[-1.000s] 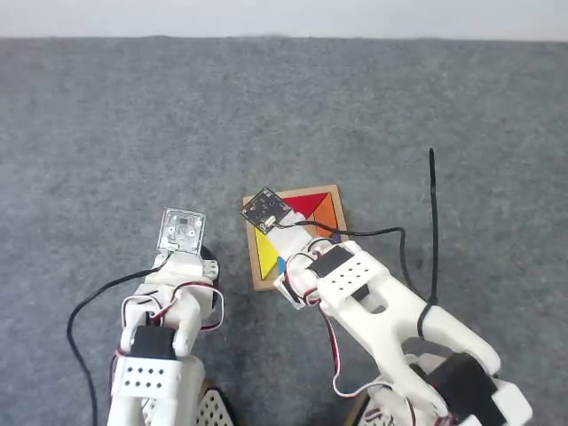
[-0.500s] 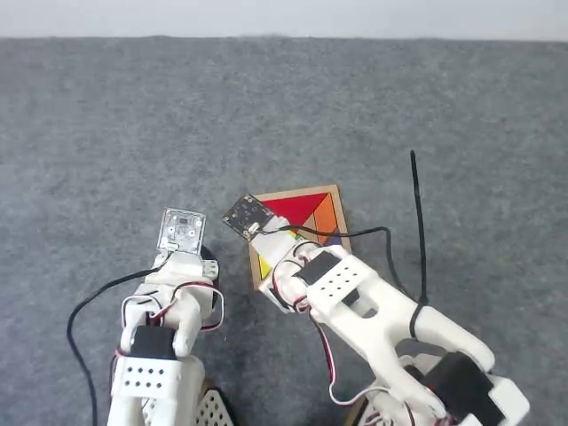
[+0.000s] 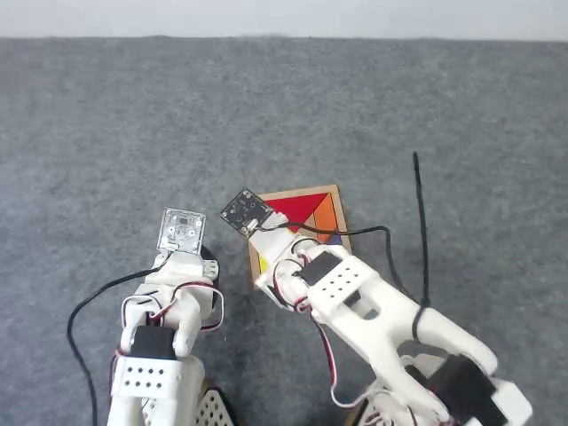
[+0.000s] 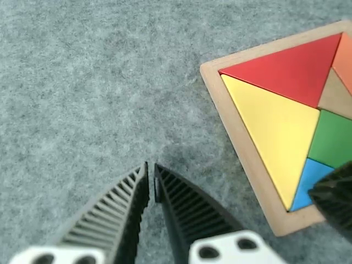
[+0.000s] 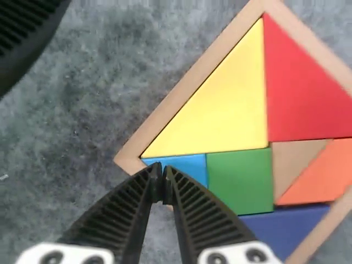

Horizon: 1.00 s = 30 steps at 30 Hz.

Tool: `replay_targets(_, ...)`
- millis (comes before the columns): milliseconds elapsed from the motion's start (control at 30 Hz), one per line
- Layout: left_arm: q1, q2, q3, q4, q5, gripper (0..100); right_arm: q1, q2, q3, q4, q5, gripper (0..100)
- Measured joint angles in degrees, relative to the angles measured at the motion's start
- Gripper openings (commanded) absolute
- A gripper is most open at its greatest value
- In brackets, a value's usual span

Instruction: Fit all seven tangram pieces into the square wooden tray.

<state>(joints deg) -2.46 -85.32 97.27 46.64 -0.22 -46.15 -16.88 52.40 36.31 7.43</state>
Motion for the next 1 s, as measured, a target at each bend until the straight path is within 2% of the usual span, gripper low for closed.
replay_targets(133, 0.0, 0.0, 0.0, 0.0, 0.0, 1, 2.81, -3.6, 0.0, 1.85, 0.0, 0.7)
replay_targets(467, 0.0, 0.0, 0.0, 0.0, 0.0, 1, 15.12, -10.55, 1.76, 4.13, 0.0, 0.7)
replay_targets(667, 0.0, 0.0, 0.0, 0.0, 0.0, 1, 21.36, -21.98, 9.85, 4.48, 0.0, 0.7)
replay_targets(1000, 0.0, 0.0, 0.0, 0.0, 0.0, 1, 35.69, -41.67, 27.16, 4.48, 0.0, 0.8)
